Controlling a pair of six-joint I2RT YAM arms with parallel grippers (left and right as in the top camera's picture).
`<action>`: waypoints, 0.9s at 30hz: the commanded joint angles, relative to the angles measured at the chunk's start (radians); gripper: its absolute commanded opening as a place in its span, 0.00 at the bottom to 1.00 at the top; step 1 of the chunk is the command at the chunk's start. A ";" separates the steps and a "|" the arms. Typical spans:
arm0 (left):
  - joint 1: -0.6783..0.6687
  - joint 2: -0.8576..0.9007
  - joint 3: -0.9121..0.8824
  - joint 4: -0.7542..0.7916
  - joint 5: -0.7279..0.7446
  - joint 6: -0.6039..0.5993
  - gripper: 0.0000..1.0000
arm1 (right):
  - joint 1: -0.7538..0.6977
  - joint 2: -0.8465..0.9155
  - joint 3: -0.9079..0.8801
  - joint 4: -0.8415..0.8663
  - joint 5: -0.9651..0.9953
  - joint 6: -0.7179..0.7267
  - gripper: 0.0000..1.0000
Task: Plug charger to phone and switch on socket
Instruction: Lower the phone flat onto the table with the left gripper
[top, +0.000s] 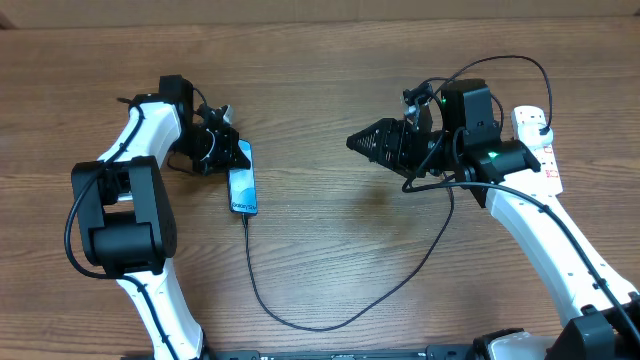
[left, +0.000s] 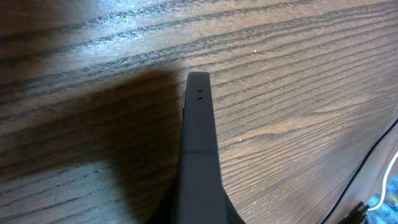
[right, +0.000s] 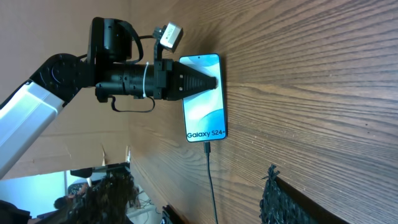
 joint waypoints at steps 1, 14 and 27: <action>-0.002 -0.007 -0.006 0.001 0.027 -0.007 0.04 | -0.003 -0.005 0.006 -0.005 0.018 -0.009 0.71; -0.002 -0.007 -0.006 -0.016 0.025 -0.007 0.11 | -0.003 -0.005 0.006 -0.004 0.018 -0.009 0.71; -0.002 -0.007 -0.006 -0.039 0.024 -0.007 0.13 | -0.003 -0.005 0.006 -0.005 0.018 -0.009 0.71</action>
